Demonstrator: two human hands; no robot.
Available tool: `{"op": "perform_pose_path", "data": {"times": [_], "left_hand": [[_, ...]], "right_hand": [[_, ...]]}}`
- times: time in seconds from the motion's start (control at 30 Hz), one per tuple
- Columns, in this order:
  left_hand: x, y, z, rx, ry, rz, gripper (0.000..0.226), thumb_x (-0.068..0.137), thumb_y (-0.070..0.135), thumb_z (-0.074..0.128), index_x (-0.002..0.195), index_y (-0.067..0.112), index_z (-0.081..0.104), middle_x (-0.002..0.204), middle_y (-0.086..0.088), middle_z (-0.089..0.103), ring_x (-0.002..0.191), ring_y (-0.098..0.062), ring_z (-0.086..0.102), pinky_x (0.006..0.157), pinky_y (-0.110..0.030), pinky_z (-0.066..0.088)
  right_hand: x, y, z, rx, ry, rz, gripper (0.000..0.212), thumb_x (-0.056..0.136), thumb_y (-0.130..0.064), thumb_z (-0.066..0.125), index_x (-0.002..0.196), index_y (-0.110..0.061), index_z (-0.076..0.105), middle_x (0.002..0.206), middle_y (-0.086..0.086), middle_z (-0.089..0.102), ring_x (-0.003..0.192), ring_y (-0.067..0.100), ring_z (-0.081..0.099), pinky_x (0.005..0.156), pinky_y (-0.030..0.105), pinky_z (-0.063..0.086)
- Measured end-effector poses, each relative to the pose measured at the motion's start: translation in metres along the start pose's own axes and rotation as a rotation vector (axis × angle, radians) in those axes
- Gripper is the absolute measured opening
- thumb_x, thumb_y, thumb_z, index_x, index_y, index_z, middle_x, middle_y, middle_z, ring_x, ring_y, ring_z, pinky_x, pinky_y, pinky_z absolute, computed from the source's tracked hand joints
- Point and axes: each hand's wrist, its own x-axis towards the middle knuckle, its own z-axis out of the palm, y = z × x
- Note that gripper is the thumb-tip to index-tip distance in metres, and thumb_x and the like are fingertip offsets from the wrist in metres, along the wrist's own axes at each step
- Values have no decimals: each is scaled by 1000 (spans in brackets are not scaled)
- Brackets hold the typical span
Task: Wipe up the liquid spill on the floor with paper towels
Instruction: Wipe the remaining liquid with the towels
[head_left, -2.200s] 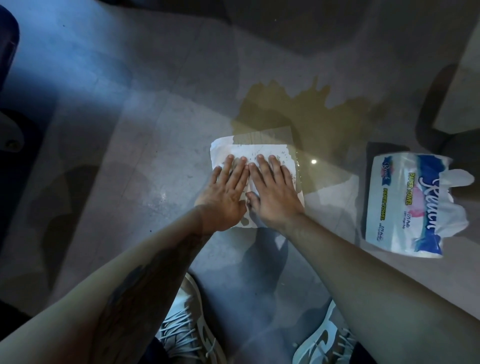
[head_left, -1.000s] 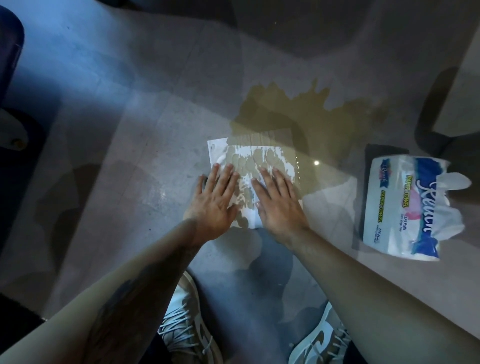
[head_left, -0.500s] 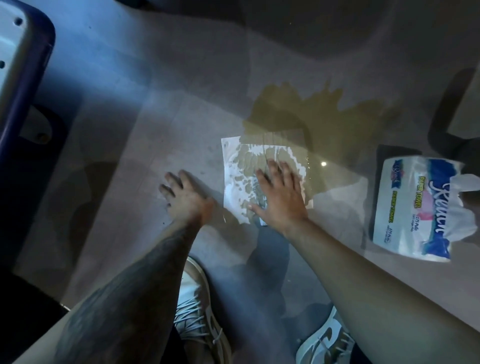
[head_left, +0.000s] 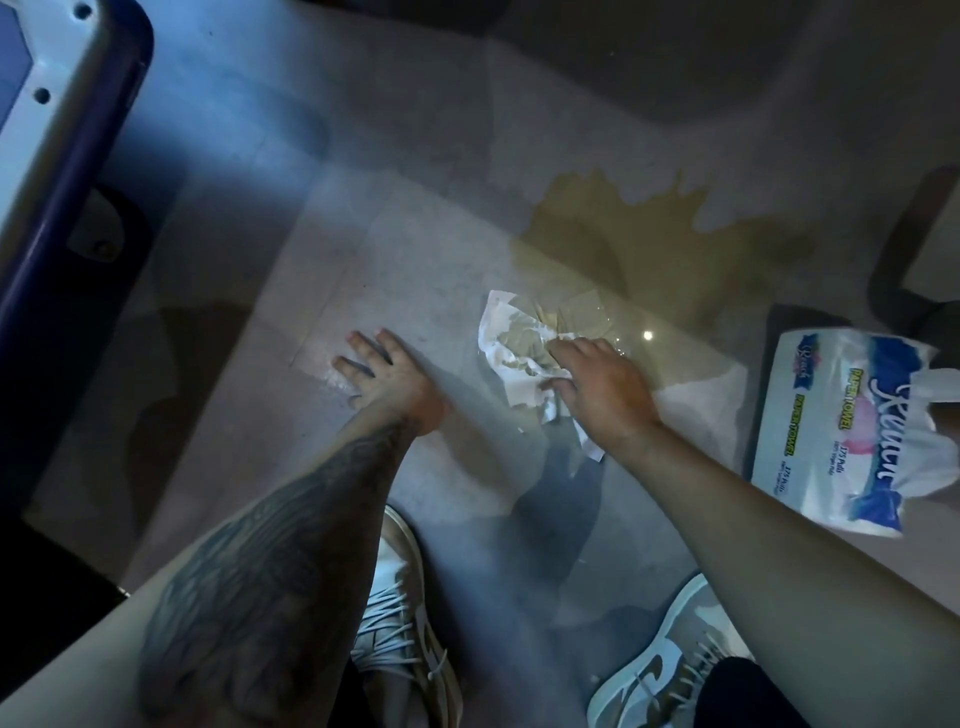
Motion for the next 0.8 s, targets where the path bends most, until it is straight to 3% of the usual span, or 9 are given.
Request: {"op": "perform_pose_path", "data": {"times": [0.17, 0.27, 0.4, 0.53, 0.67, 0.8], "left_hand": [[7, -2, 3, -79, 65, 44, 98, 86, 22, 67, 154, 22, -4, 161, -19, -24, 146, -50, -14, 109, -68, 24], [9, -5, 2, -68, -7, 89, 116, 80, 26, 77, 153, 25, -13, 157, -20, -32, 144, -52, -19, 109, -70, 22], [14, -4, 6, -69, 21, 74, 125, 73, 26, 85, 151, 27, -13, 158, -19, -30, 145, -51, -17, 109, -70, 24], [15, -5, 8, -3, 81, 108, 116, 79, 31, 78, 156, 22, -8, 161, -23, -18, 147, -52, -6, 115, -68, 14], [18, 0, 9, -68, 70, 27, 112, 83, 19, 76, 153, 30, -9, 160, -18, -27, 145, -51, -15, 109, -69, 23], [17, -1, 9, -36, 35, 50, 126, 74, 26, 84, 153, 28, -13, 159, -19, -28, 146, -51, -15, 113, -68, 17]], "right_hand": [[13, 5, -14, 5, 3, 89, 39, 81, -14, 70, 120, -21, 70, 100, 8, 67, 91, 35, 64, 73, 36, 51], [15, 6, -18, 82, 14, 155, 24, 85, -18, 68, 108, -21, 74, 101, 5, 64, 101, 30, 56, 79, 33, 45], [14, 6, -32, 278, 135, 168, 16, 84, -16, 68, 99, -18, 72, 109, -3, 62, 105, 19, 51, 82, 23, 39], [18, 0, -53, 467, 160, 269, 9, 85, -22, 64, 93, -20, 66, 92, -9, 70, 87, 16, 63, 75, 30, 50], [27, -4, -67, 610, 154, 338, 7, 83, -20, 65, 89, -21, 61, 72, -9, 67, 68, 14, 62, 65, 30, 48], [42, -6, -82, 758, -56, 388, 8, 84, -18, 69, 82, -18, 61, 73, 8, 70, 59, 11, 56, 61, 27, 41]]}}
